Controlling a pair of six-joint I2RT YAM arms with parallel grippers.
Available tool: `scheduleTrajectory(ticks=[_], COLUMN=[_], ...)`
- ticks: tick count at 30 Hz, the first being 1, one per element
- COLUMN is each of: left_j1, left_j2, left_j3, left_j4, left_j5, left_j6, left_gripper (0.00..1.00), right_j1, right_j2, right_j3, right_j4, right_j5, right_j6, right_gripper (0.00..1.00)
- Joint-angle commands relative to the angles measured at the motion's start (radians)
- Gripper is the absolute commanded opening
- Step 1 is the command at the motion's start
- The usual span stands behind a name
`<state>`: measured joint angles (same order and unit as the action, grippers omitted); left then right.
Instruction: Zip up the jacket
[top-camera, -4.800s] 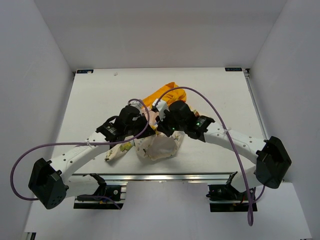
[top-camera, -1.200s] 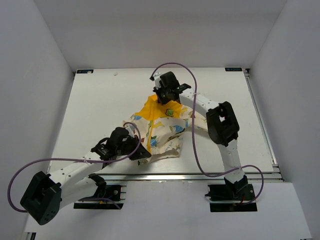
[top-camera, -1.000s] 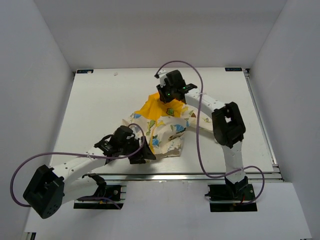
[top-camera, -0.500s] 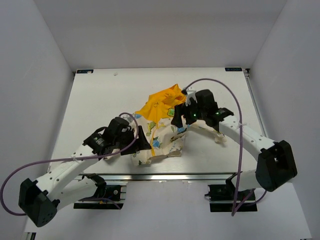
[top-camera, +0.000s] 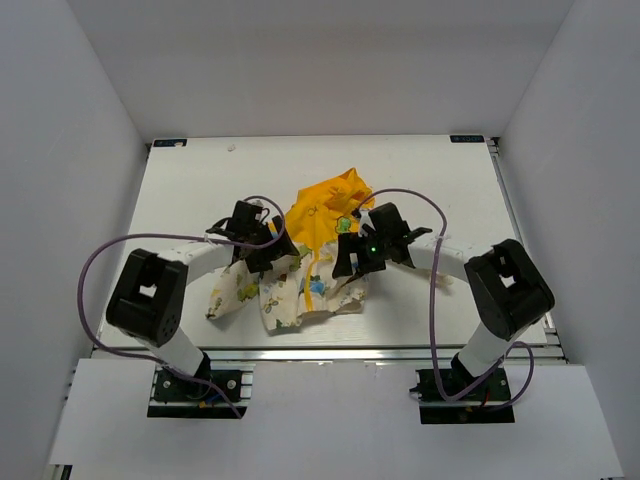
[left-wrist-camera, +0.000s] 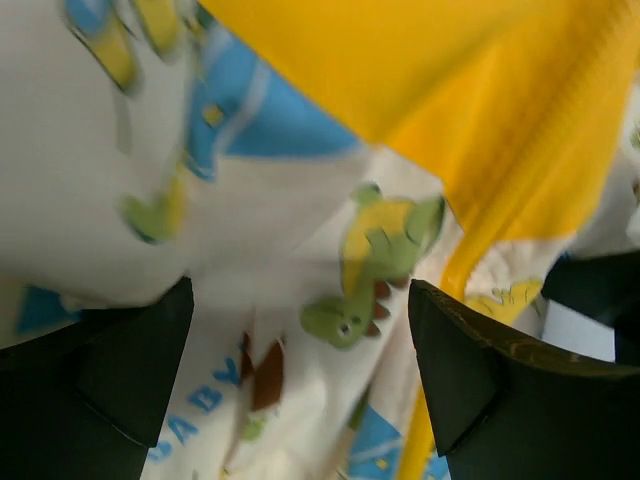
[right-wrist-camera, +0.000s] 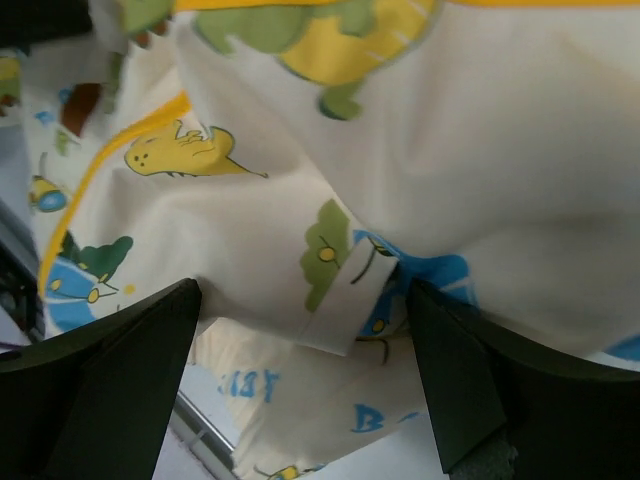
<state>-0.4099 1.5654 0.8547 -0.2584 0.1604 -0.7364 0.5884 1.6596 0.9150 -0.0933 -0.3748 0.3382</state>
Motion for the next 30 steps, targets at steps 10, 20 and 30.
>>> scheduleTrajectory(ticks=[10, 20, 30], left_j1=[0.161, 0.227, 0.229], left_j2=[0.314, 0.276, -0.256], left_j3=[0.233, 0.486, 0.34], left_j4=[0.036, -0.107, -0.369], left_j5=[0.117, 0.256, -0.008], left_j6=[0.193, 0.316, 0.204], left_gripper=[0.97, 0.98, 0.98], right_j1=[-0.229, -0.248, -0.248], right_j2=[0.014, -0.185, -0.625], right_j3=[-0.065, 0.102, 0.068], right_j4=[-0.059, -0.164, -0.248], right_j5=[0.247, 0.305, 0.473], right_j6=[-0.007, -0.214, -0.065], right_gripper=[0.89, 0.89, 0.89])
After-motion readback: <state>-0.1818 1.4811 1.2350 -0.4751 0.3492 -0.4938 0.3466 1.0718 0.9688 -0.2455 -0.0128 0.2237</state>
